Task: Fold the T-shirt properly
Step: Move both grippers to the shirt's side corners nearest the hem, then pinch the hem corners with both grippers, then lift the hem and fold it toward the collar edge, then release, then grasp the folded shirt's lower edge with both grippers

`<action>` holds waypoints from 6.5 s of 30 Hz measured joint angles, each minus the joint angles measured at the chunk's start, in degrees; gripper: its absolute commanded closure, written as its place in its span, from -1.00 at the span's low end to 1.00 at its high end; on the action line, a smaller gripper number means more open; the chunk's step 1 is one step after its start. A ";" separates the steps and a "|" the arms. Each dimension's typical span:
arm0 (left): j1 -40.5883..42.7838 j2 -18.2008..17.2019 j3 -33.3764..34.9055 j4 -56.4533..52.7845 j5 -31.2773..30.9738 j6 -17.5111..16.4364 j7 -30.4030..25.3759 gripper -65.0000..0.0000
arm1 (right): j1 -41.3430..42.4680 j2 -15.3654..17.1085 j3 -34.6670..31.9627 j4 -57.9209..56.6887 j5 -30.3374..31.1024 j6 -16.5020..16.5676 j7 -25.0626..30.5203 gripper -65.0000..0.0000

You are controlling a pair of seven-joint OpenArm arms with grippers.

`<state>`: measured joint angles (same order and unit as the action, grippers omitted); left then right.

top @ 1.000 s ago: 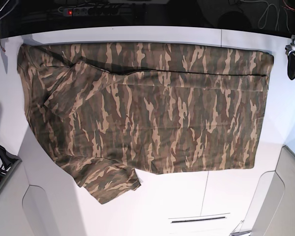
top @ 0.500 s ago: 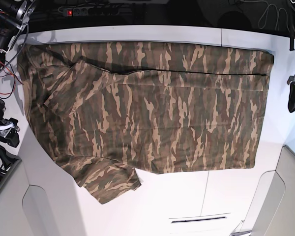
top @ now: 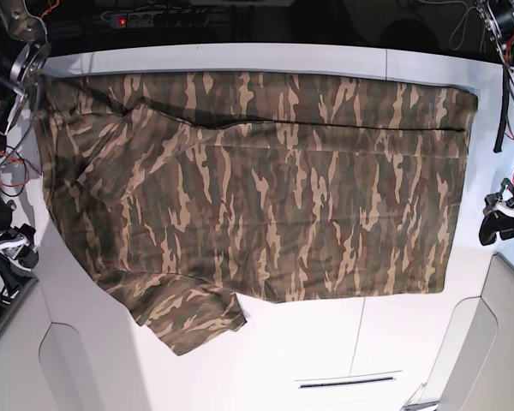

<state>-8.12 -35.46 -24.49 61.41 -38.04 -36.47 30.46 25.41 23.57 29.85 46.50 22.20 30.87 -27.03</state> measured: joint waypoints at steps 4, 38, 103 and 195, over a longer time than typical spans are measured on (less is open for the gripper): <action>-5.88 0.04 4.37 -8.66 2.82 -0.02 -2.54 -0.22 | 2.54 0.90 -1.14 -3.87 -0.96 -0.09 0.17 0.15; -18.25 6.93 13.16 -26.16 6.58 4.74 -7.41 -0.22 | 3.02 -4.90 -5.22 -10.19 -2.56 0.90 3.89 0.15; -17.75 3.43 13.22 -14.82 -3.56 -2.58 10.88 1.00 | 2.73 -4.20 -9.90 2.95 3.19 1.92 -16.17 1.00; 7.21 0.33 5.55 8.52 -7.19 -3.04 14.95 -0.20 | -16.11 -5.57 -5.81 25.97 5.09 -2.36 -14.43 -0.23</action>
<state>-0.91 -35.14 -18.94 69.93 -45.23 -39.51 45.41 9.30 18.00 24.03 72.47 27.29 28.51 -41.45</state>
